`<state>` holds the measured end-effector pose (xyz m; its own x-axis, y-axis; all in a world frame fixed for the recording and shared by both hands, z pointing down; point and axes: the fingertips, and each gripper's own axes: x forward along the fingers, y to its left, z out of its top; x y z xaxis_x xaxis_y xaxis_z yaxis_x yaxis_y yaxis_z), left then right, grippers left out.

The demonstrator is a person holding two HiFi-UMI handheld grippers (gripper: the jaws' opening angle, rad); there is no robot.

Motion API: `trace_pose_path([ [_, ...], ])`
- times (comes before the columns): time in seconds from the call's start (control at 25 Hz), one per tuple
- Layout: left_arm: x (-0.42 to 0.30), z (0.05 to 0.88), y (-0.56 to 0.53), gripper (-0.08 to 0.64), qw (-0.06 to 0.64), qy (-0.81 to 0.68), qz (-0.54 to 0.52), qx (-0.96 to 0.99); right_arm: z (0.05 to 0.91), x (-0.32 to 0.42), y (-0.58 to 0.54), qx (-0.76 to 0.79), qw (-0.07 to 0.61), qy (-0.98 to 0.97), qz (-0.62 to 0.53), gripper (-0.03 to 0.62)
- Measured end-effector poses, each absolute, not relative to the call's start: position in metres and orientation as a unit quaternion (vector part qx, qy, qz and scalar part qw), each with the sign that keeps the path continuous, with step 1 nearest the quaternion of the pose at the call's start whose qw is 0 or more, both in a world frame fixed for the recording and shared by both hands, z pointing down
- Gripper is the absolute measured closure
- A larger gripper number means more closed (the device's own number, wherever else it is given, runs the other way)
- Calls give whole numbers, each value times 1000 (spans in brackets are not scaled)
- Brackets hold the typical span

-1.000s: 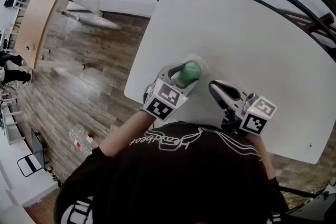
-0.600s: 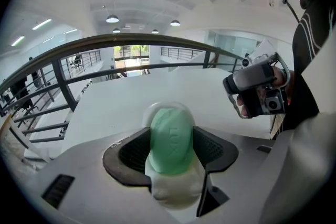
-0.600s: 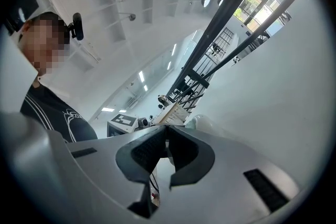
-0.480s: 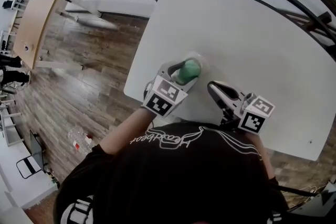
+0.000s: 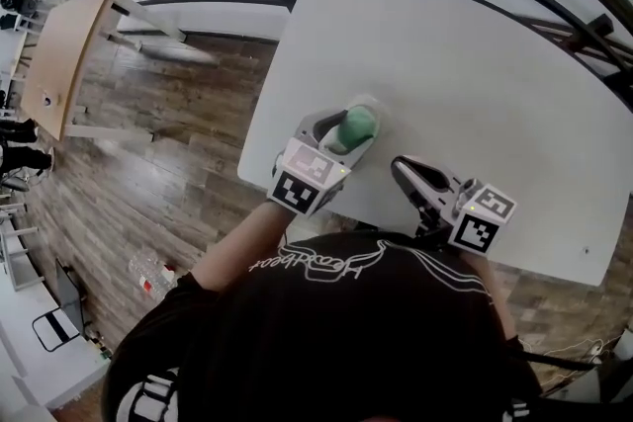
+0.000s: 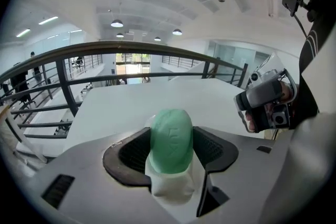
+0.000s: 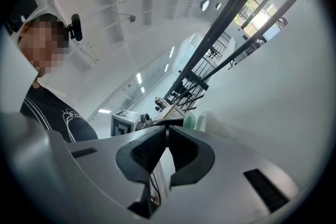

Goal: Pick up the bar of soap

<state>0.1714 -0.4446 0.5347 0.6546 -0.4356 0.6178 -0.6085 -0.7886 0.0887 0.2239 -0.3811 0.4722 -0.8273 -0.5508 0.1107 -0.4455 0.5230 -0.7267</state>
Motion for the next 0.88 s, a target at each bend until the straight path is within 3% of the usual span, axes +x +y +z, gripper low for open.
trace_pose_path([
  [0.44,147,447,-395,298,160,-250,162,941,432,189,-337,-321,75,875,-354,572],
  [0.88,74,361,-291,298,142,-168,74,973,359,117,-264,-349,91,896,-258,572],
])
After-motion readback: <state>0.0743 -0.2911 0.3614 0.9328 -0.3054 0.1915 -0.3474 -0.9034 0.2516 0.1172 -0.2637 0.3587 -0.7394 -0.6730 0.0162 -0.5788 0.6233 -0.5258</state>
